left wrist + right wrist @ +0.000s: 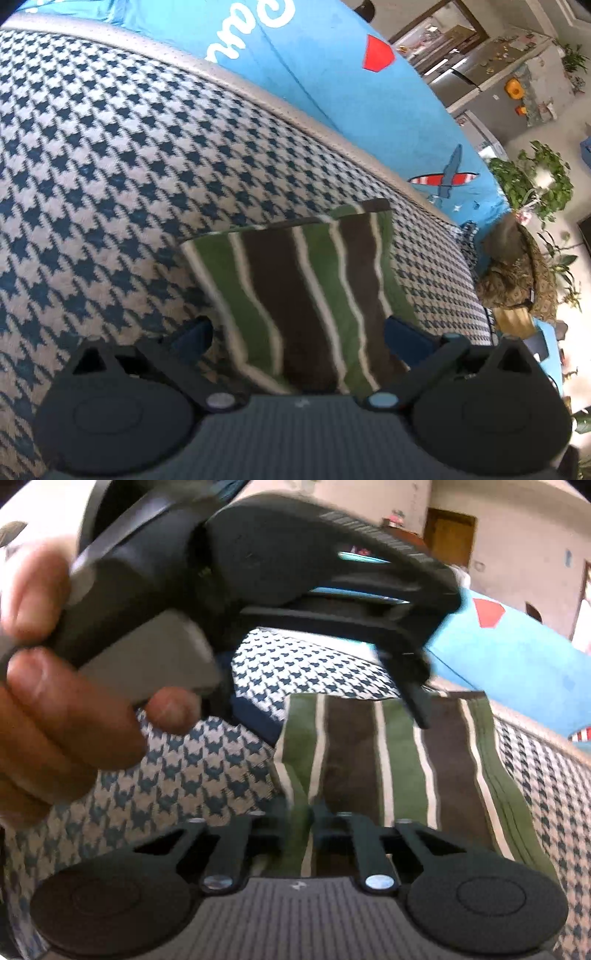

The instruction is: Fold clothes

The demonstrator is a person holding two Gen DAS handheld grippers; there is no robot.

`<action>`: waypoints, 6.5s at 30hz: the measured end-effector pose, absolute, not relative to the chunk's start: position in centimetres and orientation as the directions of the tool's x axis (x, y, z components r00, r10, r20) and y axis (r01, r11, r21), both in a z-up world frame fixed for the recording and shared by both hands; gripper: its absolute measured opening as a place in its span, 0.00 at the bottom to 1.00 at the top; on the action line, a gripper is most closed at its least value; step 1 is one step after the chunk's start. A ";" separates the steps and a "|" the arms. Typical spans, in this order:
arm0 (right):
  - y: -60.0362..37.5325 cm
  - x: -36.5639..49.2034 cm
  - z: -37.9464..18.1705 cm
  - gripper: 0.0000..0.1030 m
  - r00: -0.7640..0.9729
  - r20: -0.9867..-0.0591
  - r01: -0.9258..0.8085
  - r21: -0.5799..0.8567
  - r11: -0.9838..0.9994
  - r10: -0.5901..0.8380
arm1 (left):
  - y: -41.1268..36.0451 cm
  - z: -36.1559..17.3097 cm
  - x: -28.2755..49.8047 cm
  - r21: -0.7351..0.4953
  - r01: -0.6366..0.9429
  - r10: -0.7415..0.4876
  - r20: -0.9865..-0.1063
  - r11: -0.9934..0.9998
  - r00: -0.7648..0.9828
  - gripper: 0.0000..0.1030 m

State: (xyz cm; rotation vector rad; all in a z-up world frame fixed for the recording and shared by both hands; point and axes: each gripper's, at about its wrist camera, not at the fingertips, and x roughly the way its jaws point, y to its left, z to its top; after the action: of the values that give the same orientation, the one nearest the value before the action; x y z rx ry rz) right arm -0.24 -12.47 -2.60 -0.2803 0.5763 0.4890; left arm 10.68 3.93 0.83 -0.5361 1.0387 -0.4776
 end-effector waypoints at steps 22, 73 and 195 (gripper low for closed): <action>-16.7 -2.2 -1.1 0.09 0.715 -0.561 -0.456 0.078 0.886 0.417 | 0.2 -0.1 11.2 -0.524 0.143 -0.520 -0.699 0.840 0.491 0.54; -28.6 3.6 -2.4 0.45 0.719 -0.546 -0.106 0.527 0.844 0.431 | -1.3 -0.8 10.6 -0.454 0.139 -0.450 -0.705 0.880 0.549 0.59; -22.3 -5.3 1.4 0.24 0.803 -0.544 -0.195 0.143 0.970 0.242 | -5.1 3.7 -4.8 -0.093 0.128 -0.158 -0.633 0.987 0.758 0.22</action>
State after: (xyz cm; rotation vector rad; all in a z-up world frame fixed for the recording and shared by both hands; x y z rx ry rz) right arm -5.27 -22.32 1.44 0.0818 0.5939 0.2341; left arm -4.79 -5.12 3.70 -0.0450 0.6931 -0.1557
